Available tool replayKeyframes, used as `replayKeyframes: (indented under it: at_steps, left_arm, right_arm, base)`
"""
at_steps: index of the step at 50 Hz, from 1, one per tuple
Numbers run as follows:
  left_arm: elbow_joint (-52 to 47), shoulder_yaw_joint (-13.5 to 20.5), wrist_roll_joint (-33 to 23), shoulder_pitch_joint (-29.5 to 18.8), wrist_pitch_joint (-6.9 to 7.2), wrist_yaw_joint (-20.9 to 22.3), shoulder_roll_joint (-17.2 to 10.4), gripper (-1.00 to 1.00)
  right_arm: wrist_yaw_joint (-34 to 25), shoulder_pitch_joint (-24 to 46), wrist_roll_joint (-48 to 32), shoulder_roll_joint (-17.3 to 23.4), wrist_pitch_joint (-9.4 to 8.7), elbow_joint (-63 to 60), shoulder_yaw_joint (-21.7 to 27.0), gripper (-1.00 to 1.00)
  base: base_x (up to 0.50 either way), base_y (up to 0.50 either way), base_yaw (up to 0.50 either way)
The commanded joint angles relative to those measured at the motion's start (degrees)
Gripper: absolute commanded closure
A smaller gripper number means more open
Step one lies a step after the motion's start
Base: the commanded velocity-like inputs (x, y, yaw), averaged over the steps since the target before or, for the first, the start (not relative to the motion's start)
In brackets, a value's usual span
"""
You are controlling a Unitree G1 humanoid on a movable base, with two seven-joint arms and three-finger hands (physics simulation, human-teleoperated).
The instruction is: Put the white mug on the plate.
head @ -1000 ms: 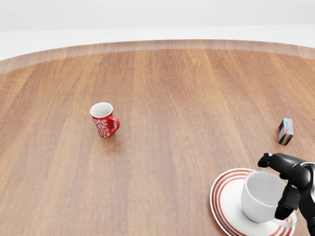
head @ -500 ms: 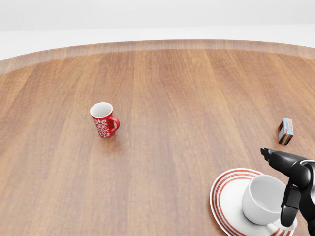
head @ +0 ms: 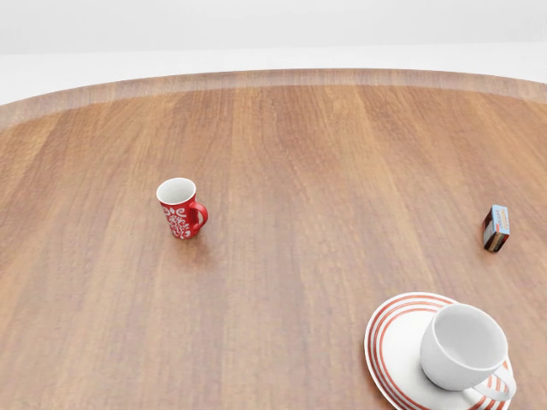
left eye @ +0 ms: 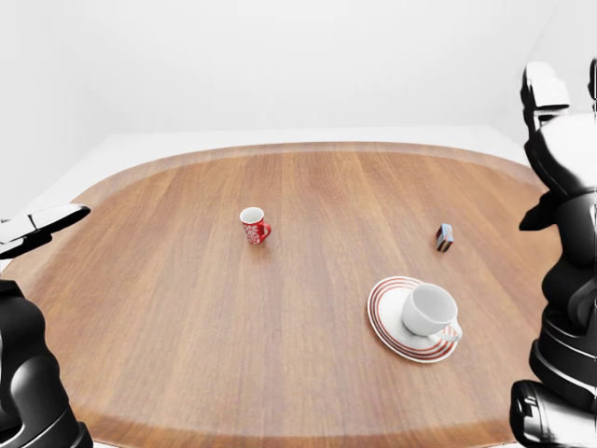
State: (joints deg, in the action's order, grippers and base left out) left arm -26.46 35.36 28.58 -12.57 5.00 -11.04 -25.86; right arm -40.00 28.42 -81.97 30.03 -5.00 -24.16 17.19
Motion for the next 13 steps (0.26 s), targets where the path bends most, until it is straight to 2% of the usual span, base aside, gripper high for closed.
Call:
replayKeyframes:
  at_steps: [1, 3, 4, 8, 13]
  left_arm:
    - [4.1, -0.2, -0.6, -0.8, 0.0, -0.6, 0.1, -1.0]
    - [4.2, -0.2, -0.7, -0.8, 0.0, -0.6, 0.1, -1.0]
    - [4.3, -0.3, -0.7, -0.8, 0.0, -0.5, 0.2, -1.0]
    - [4.5, -0.2, -0.7, -0.8, 0.0, -0.5, 0.2, -1.0]
    - [4.4, -0.3, -0.7, -0.8, 0.0, -0.5, 0.2, -1.0]
  right_arm:
    - [0.0, 18.9, -1.4, 9.8, 0.0, -9.0, 2.5, -1.0]
    - [0.0, 21.7, -0.3, 11.1, 0.0, -8.6, 1.5, -1.0]
    - [0.0, 25.4, 0.6, 11.7, 0.0, -8.1, 0.6, -1.0]
    - [0.0, 30.7, 3.7, 13.8, 0.0, -6.0, -0.6, -1.0]
    - [0.0, 31.4, 4.7, 15.4, 0.0, -5.8, -0.7, -1.0]
  base:
    - [0.0, 0.0, 0.0]
    - [0.0, 0.0, 0.0]
    - [0.0, 0.0, 0.0]
    - [0.0, 0.0, 0.0]
    - [0.0, 0.0, 0.0]
